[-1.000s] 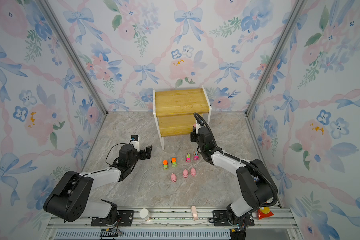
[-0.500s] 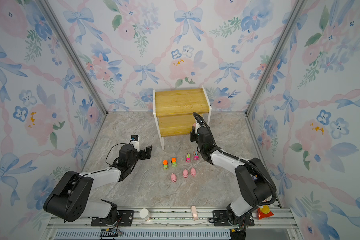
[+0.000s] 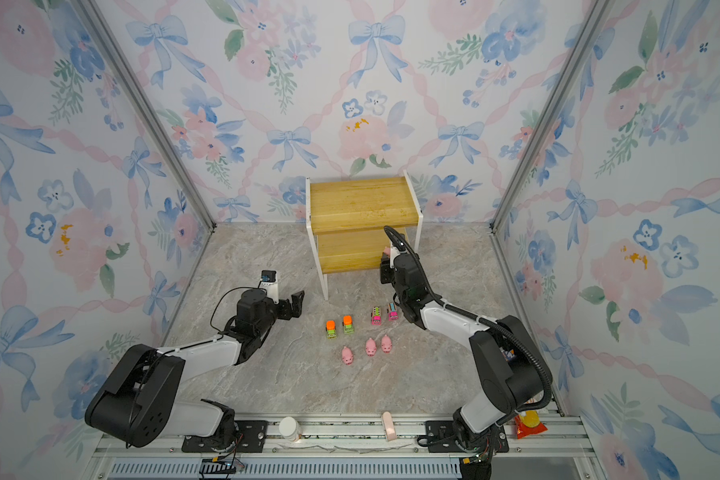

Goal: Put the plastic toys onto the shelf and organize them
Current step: 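Lower the pink pig and open the right gripper onto the lower shelf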

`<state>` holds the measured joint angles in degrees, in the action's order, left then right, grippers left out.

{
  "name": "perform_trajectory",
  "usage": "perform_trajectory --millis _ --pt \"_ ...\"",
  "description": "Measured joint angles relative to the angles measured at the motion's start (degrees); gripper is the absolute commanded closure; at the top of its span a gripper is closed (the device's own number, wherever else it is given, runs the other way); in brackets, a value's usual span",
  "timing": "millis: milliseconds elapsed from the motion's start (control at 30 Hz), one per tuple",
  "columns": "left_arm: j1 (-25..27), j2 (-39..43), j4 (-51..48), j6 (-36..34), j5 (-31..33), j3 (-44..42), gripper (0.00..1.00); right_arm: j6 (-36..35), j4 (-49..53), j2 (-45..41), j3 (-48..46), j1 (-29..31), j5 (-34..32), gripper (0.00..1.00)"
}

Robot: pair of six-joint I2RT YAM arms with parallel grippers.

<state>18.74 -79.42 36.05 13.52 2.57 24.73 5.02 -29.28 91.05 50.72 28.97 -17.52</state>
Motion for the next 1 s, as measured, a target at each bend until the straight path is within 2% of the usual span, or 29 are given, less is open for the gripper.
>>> perform_trajectory --millis 367,1000 --pt "0.0 0.5 0.0 0.0 0.0 -0.2 0.02 -0.4 0.7 -0.4 0.0 0.4 -0.9 0.43" --pt "0.0 0.7 0.0 0.0 0.0 -0.4 0.02 -1.2 2.7 -5.9 -2.5 0.9 -1.9 0.35"
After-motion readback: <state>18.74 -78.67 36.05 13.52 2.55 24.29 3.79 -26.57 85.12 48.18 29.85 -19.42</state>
